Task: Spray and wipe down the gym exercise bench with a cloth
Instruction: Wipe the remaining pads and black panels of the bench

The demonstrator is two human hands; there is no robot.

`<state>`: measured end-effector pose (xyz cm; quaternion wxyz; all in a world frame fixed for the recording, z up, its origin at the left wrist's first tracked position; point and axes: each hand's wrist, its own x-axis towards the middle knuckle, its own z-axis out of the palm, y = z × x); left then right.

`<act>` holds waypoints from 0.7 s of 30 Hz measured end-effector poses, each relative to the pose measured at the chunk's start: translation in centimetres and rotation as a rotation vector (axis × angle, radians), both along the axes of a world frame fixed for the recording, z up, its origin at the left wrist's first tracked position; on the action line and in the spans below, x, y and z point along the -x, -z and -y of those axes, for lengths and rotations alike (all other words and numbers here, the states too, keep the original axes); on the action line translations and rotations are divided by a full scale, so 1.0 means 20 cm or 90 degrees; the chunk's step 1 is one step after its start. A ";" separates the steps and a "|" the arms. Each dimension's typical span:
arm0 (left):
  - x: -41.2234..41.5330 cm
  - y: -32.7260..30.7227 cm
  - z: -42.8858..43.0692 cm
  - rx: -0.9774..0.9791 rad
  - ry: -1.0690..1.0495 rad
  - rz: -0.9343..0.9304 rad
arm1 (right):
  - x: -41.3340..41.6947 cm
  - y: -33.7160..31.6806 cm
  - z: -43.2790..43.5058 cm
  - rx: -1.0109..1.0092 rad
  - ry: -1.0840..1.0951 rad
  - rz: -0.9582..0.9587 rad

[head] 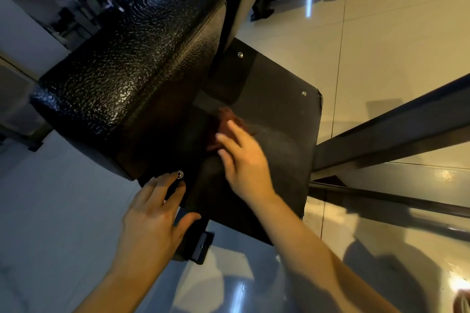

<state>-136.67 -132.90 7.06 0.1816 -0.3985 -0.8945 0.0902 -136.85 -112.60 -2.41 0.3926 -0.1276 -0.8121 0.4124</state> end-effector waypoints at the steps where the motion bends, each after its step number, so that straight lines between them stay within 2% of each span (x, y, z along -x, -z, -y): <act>1: 0.00 0.00 0.00 -0.001 -0.002 0.000 | 0.01 0.05 -0.08 0.027 0.060 0.005; 4: 0.00 0.02 0.00 0.000 -0.016 0.018 | -0.02 0.15 -0.24 0.301 0.257 0.173; 5: 0.00 0.02 0.01 0.000 -0.020 0.022 | -0.01 0.11 -0.21 0.323 0.267 0.203; 7: 0.00 0.02 0.00 0.001 -0.014 0.022 | 0.04 0.00 -0.08 0.228 0.195 0.121; 9: 0.00 0.01 0.00 -0.003 -0.006 0.016 | 0.09 -0.07 0.02 0.069 0.032 0.027; 11: -0.01 0.00 -0.01 -0.001 -0.007 0.016 | 0.14 -0.07 -0.04 -0.029 -0.014 0.007; 12: -0.01 -0.01 -0.01 0.001 -0.009 0.019 | 0.15 -0.04 -0.10 0.012 0.033 0.017; 14: -0.02 0.00 -0.01 0.002 -0.013 0.025 | 0.11 0.01 -0.22 0.217 0.155 0.137; 15: -0.02 0.00 0.00 0.004 -0.019 0.026 | 0.09 0.01 -0.22 0.268 0.186 0.184; 16: -0.02 0.00 0.00 0.007 -0.022 0.028 | 0.07 -0.02 -0.18 0.249 0.179 0.174; 19: -0.01 0.00 0.00 0.012 -0.027 0.031 | 0.02 -0.03 0.01 0.005 0.023 0.002; 21: -0.01 0.00 -0.01 0.004 -0.023 0.027 | 0.01 0.03 -0.05 -0.059 -0.002 -0.005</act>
